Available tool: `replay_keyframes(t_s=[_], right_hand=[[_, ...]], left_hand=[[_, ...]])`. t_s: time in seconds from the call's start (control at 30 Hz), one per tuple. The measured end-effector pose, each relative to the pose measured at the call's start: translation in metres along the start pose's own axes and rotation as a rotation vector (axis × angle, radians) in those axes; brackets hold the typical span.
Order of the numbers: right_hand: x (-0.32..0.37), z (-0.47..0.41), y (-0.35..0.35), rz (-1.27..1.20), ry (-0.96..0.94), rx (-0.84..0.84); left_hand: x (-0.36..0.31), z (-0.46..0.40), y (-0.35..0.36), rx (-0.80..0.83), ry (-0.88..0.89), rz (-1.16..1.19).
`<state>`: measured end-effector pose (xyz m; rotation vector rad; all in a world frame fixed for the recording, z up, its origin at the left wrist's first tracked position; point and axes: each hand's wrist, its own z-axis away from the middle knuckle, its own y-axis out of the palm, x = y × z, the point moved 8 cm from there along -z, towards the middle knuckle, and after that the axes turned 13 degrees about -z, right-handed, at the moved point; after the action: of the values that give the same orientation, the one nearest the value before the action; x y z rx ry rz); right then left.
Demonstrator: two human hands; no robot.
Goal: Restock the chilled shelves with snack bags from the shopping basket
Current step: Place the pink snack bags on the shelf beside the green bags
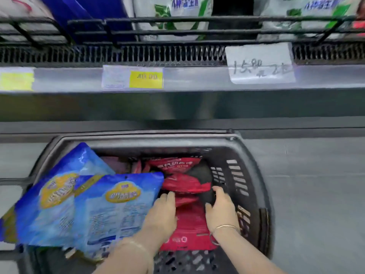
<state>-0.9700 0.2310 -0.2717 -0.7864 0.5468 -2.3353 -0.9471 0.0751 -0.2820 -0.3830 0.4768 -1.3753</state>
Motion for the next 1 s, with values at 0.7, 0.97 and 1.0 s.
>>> replay_keyframes(t_s=[0.7, 0.97, 1.0], right_hand=[[0.052, -0.001, -0.011, -0.085, -0.546, 0.236], [0.137, 0.016, -0.135, -0.537, -0.472, 0.157], [0.150, 0.021, -0.148, -0.530, -0.507, 0.142]], left_hand=[[-0.013, 0.003, -0.001, 0.150, 0.212, -0.202], [-0.020, 0.054, -0.097, 0.304, 0.291, 0.630], [-0.016, 0.059, -0.111, 0.314, 0.271, 0.670]])
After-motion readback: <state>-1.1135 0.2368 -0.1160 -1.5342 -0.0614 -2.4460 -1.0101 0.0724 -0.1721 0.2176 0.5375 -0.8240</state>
